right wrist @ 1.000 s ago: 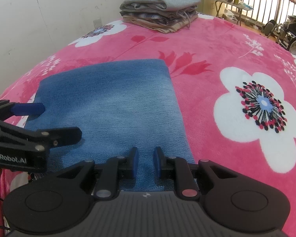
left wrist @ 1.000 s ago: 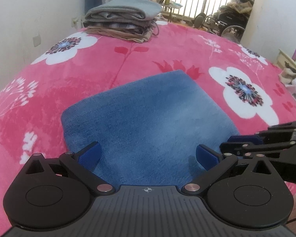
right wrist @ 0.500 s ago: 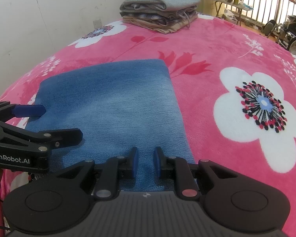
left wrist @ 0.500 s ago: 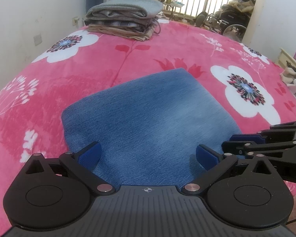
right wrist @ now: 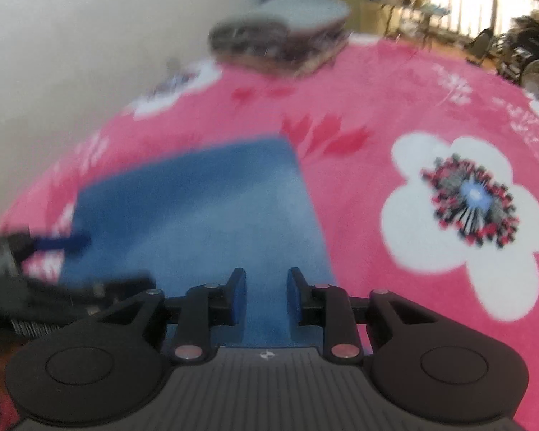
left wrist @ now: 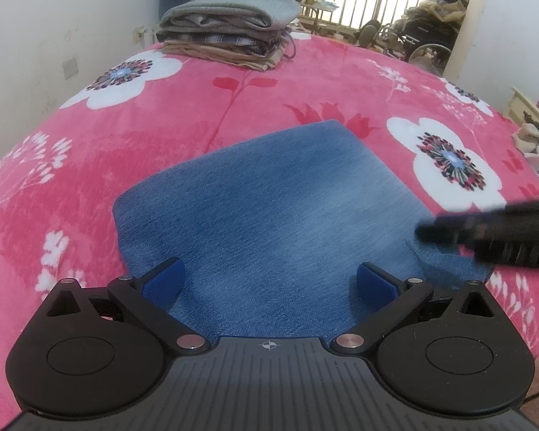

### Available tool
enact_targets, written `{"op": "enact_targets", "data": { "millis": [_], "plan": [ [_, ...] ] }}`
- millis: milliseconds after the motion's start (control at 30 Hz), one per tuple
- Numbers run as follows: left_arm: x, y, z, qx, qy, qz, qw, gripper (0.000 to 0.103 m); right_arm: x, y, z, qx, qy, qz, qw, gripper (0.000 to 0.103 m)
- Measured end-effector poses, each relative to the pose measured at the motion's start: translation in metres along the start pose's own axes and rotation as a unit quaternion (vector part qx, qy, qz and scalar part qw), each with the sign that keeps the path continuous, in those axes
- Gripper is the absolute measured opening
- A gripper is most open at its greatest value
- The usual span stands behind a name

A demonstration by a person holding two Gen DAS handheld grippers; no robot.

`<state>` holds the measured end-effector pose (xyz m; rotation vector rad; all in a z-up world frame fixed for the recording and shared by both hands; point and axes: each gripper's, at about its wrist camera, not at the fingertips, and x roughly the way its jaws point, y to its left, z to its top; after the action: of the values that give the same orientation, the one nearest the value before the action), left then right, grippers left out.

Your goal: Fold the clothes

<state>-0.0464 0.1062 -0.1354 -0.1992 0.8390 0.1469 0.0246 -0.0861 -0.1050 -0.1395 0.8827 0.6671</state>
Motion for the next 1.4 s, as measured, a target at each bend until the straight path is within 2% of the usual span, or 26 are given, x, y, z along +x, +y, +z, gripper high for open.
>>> {"op": "enact_targets", "data": {
  "millis": [267,400,500,567,733,1033,1133,1267,1400],
  "plan": [
    [0.001,0.000,-0.003,-0.001,0.001,0.002,1.0000,0.103,0.013,0.013,0.045,-0.038,-0.066,-0.012,0.997,0.027],
    [0.001,0.001,-0.003,-0.004,0.003,0.002,1.0000,0.103,0.052,0.010,0.054,-0.041,-0.048,-0.018,0.998,0.022],
    [0.002,0.001,-0.003,-0.005,0.001,0.001,1.0000,0.103,0.086,0.005,0.053,-0.039,-0.022,-0.020,0.999,0.022],
    [0.002,0.002,-0.003,-0.007,0.002,-0.001,1.0000,0.103,0.095,0.002,0.050,-0.036,-0.022,-0.021,0.999,0.022],
    [-0.003,0.003,-0.001,-0.004,-0.003,-0.004,1.0000,0.103,0.093,0.002,0.048,-0.037,-0.023,-0.024,0.999,0.022],
    [-0.020,0.022,0.025,-0.034,-0.049,0.004,0.9982,0.102,0.090,0.004,0.045,-0.032,-0.029,-0.028,0.999,0.022],
    [-0.008,0.024,0.031,-0.034,-0.038,0.006,0.9987,0.102,0.088,0.003,0.044,-0.028,-0.030,-0.027,0.999,0.023],
    [0.018,0.025,0.026,-0.035,0.007,0.018,0.9992,0.102,0.073,0.003,0.041,-0.029,-0.036,-0.024,0.999,0.023],
    [0.019,0.025,0.019,-0.033,0.010,0.026,0.9991,0.102,0.058,0.004,0.038,-0.030,-0.041,-0.022,0.998,0.023]
  ]
}}
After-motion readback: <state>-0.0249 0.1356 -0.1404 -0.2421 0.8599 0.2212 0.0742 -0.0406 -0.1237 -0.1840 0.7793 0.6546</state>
